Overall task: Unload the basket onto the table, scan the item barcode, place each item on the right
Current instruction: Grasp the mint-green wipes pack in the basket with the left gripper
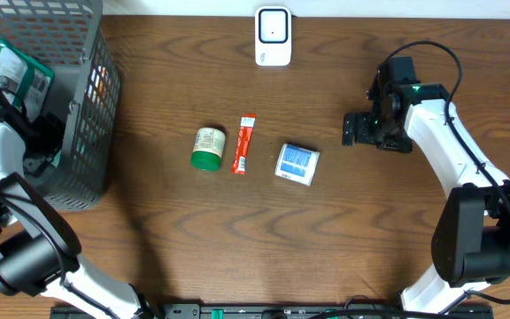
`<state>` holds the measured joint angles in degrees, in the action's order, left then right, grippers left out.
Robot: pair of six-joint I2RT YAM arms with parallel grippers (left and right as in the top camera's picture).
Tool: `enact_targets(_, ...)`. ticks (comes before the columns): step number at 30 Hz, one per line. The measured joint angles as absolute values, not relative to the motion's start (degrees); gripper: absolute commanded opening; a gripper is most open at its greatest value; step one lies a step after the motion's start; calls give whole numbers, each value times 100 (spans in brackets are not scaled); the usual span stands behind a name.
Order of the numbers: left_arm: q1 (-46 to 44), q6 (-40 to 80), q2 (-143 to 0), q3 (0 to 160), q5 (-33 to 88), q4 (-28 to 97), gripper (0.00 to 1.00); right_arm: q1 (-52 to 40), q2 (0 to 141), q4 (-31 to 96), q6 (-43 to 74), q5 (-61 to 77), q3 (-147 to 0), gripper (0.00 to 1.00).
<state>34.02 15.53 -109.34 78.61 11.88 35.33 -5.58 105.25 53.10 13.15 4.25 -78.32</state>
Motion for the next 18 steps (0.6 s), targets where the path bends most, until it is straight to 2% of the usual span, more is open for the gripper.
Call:
enact_targets(13, 3402, 1516, -10790, 7537, 390, 3555, 83, -558, 10525, 5310, 1315, 425, -7832, 99)
enact_targets(18, 3402, 1516, -10783, 7205, 309, 3157, 82, -558, 10525, 5310, 1315, 425, -7832, 99)
